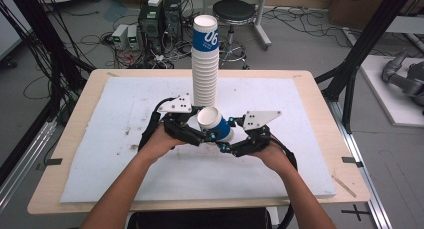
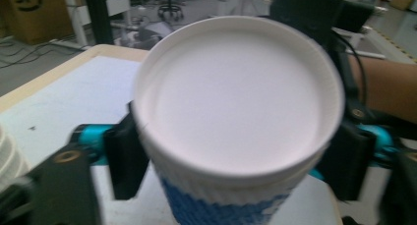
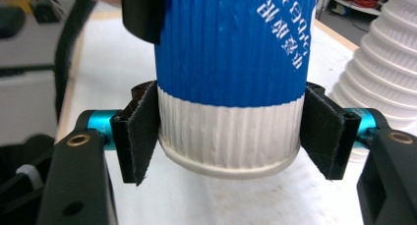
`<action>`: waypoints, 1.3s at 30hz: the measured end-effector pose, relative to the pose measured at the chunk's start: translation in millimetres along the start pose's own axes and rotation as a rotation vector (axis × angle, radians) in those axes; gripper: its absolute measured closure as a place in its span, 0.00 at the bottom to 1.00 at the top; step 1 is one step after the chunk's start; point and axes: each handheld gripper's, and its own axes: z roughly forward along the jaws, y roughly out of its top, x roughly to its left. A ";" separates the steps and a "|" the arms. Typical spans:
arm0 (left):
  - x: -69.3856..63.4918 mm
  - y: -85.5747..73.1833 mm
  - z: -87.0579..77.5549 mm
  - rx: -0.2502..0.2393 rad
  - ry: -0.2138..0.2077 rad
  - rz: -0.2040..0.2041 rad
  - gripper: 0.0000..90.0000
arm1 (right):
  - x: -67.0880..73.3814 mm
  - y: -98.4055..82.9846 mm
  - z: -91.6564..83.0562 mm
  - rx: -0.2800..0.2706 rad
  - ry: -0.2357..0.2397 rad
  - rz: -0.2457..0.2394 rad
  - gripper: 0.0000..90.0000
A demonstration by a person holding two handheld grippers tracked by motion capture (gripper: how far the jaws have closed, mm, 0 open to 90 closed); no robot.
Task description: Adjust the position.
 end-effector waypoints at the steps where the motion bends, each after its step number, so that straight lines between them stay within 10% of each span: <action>1: 0.4 -0.6 0.5 0.009 -0.009 -0.003 0.30 | -0.7 -0.7 -1.1 0.004 0.004 -0.009 0.34; 4: 3.3 -4.1 1.5 0.008 -0.038 -0.022 0.32 | -2.3 -5.4 -3.7 0.008 0.012 -0.029 0.26; 12: 3.5 -4.9 -0.3 -0.110 -0.079 -0.039 0.33 | -2.6 -9.2 -0.8 -0.137 0.036 0.115 0.16; 25: -1.7 0.6 -9.2 -0.017 -0.002 -0.011 0.22 | -4.2 -6.1 -10.8 -0.018 0.016 0.011 0.29; 35: -2.5 -1.9 -6.1 0.009 -0.088 0.034 0.32 | -1.0 3.1 -5.9 0.053 0.051 -0.071 0.28; 39: 0.8 -4.1 -12.8 -0.059 -0.094 -0.003 0.32 | 0.2 2.4 -10.4 -0.077 0.046 0.053 0.20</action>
